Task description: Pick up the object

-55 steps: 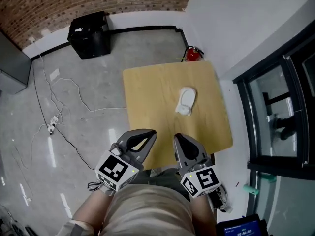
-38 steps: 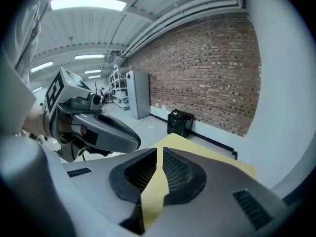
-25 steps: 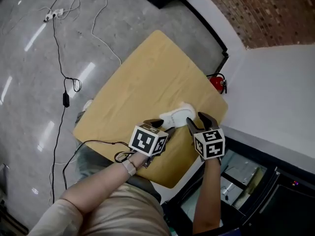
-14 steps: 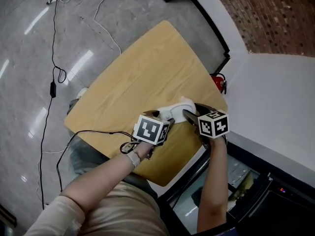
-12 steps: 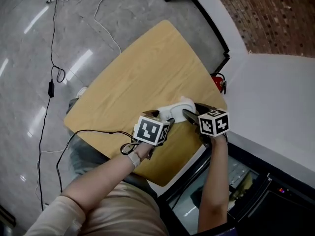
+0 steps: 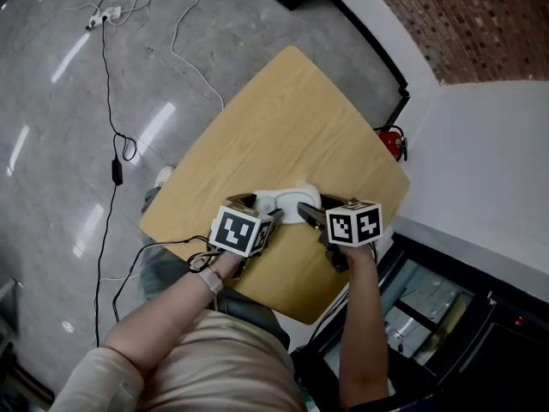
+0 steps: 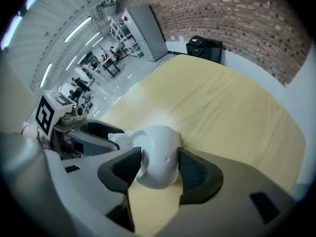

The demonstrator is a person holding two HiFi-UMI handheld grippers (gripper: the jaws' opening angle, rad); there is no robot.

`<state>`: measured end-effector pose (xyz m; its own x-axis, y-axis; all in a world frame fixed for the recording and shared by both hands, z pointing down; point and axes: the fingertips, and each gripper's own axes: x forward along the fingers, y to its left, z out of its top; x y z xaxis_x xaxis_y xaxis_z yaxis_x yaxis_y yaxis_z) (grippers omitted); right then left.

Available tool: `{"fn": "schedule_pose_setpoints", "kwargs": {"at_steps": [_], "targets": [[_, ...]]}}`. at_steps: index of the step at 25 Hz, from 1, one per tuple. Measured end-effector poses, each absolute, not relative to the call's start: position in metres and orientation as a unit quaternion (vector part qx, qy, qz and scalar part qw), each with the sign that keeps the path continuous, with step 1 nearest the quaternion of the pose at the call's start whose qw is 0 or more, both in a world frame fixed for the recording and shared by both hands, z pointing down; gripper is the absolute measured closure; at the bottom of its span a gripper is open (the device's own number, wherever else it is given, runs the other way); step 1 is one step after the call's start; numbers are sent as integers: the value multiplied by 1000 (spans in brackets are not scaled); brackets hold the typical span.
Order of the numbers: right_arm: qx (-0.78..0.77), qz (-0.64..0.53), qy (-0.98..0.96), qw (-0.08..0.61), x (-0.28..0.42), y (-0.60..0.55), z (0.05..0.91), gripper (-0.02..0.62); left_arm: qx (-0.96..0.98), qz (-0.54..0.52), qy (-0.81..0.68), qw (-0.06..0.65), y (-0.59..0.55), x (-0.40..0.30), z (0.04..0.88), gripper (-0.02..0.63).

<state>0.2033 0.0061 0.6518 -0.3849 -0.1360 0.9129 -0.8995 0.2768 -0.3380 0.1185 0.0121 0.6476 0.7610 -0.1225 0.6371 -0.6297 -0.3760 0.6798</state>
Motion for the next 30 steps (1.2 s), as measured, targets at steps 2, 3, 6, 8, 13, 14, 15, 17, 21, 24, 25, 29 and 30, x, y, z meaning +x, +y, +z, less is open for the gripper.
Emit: {"fn": "schedule_pose_setpoints", "kwargs": {"at_steps": [2, 3, 6, 8, 13, 14, 15, 17, 21, 24, 25, 29, 30], "targets": [[409, 488, -669, 384, 173, 16, 649, 371, 796, 297, -231, 475, 10, 86, 652, 314], [425, 500, -660, 367, 153, 21, 647, 371, 797, 328, -229, 452, 9, 66, 658, 313], [484, 532, -628, 296, 86, 26, 646, 371, 809, 422, -208, 352, -7, 13, 665, 318], [536, 531, -597, 272, 58, 26, 646, 371, 818, 450, -177, 312, -15, -7, 666, 310], [562, 572, -544, 247, 24, 37, 643, 367, 806, 517, -91, 275, -15, -32, 665, 311], [566, 576, -537, 242, 25, 38, 642, 367, 804, 524, -83, 269, -15, -30, 664, 311], [574, 578, -532, 234, 26, 37, 641, 365, 804, 526, -77, 267, -16, -28, 663, 310], [585, 579, -526, 213, 29, 34, 641, 359, 808, 522, -73, 264, -20, -24, 664, 307], [569, 602, -526, 191, 37, 36, 647, 350, 807, 521, -67, 269, -23, -23, 669, 294], [549, 623, -531, 171, 37, 34, 660, 315, 810, 509, -47, 285, -23, -17, 670, 278], [544, 626, -533, 167, 37, 33, 664, 282, 811, 509, -42, 286, -23, -15, 670, 275], [549, 631, -524, 161, 38, 32, 665, 279, 814, 505, -27, 287, -22, -6, 662, 276], [554, 632, -520, 156, 39, 32, 665, 279, 817, 500, -25, 286, -23, -4, 661, 278]]}}
